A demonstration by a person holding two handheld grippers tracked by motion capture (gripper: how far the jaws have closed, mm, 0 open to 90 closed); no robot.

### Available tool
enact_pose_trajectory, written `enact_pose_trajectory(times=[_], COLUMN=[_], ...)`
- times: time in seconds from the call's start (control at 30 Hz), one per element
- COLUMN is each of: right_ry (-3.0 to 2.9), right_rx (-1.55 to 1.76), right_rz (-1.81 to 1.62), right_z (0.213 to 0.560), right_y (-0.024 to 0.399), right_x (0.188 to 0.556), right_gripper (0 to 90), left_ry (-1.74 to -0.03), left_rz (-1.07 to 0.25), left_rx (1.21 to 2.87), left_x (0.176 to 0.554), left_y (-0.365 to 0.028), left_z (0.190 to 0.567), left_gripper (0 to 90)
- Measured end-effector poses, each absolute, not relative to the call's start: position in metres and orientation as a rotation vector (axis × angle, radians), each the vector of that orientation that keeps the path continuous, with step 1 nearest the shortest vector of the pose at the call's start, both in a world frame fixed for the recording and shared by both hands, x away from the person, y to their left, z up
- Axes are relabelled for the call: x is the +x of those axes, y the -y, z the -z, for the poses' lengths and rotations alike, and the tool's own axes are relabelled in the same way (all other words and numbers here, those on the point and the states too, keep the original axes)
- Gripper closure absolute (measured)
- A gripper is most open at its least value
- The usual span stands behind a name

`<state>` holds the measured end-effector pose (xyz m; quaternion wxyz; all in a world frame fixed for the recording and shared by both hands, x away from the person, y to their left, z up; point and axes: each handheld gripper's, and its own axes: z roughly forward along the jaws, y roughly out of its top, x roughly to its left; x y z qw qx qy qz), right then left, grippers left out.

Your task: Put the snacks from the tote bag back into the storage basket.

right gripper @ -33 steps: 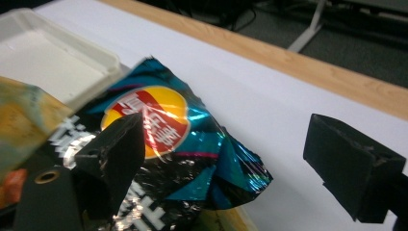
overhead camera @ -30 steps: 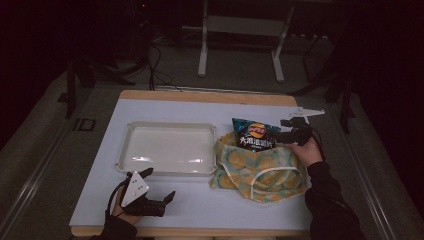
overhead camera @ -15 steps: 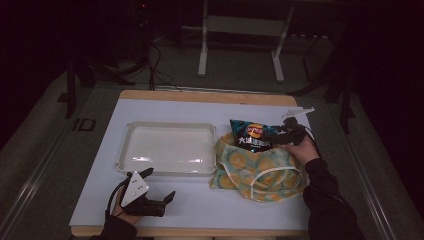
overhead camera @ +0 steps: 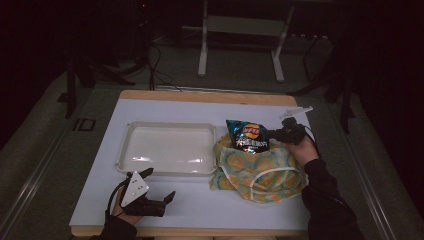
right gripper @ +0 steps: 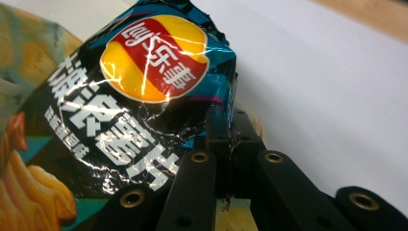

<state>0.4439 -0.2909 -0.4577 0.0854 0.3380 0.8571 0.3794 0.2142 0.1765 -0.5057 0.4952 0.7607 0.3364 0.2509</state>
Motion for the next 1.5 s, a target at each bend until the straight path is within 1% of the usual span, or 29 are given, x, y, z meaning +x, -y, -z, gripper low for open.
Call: enact_pose_trajectory(times=[0.5,0.93,0.97,1.3,1.5], right_ry=[-2.498,-2.455,-2.433,-2.341,-2.264], right_rx=[0.794,0.710,0.708,0.702,0.707], right_rz=[-1.224,-1.254,-1.266,-1.294,-1.321], right_z=[0.408,0.372,0.364,0.331,0.304], right_y=[0.285,0.285,0.288,0.304,0.315], right_x=[0.416,0.403,0.402,0.396,0.392], right_gripper=[89.7,89.8,89.9,89.9,89.8], left_ry=[-0.818,-0.817,-0.818,-0.819,-0.820], left_rz=[-0.611,-0.609,-0.611,-0.613,-0.613], left_rx=[1.844,1.843,1.845,1.846,1.849], left_x=[0.214,0.215,0.215,0.214,0.215], left_y=[-0.176,-0.176,-0.176,-0.175,-0.175], left_z=[0.506,0.506,0.506,0.506,0.506], left_gripper=[0.2,0.2,0.2,0.2,0.2])
